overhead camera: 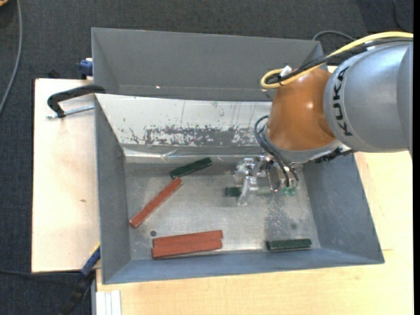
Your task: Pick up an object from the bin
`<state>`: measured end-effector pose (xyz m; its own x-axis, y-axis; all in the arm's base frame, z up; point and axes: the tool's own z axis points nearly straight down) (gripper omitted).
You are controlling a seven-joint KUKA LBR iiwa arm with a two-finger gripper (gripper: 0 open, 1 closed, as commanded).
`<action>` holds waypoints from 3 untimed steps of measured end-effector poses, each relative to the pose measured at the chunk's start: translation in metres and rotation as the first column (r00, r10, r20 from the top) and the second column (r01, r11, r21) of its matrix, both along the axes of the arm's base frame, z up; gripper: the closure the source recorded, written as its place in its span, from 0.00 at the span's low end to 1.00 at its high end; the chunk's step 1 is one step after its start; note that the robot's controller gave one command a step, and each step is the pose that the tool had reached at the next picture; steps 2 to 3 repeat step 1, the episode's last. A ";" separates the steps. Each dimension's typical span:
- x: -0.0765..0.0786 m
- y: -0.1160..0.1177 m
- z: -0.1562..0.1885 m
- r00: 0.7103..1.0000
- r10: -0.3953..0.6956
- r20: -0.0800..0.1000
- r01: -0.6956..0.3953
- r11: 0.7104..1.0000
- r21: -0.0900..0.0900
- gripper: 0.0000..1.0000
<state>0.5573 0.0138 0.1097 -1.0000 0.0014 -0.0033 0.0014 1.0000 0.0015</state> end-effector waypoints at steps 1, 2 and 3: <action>0.000 0.000 0.013 1.000 0.000 -0.001 0.000 1.000 0.000 1.00; 0.000 0.000 0.013 1.000 0.000 -0.001 0.000 1.000 0.000 1.00; 0.000 0.000 0.013 1.000 0.000 -0.001 0.000 1.000 0.000 1.00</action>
Offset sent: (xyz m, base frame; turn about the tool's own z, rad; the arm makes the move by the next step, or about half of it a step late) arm 0.0001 -0.0001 0.0448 0.0000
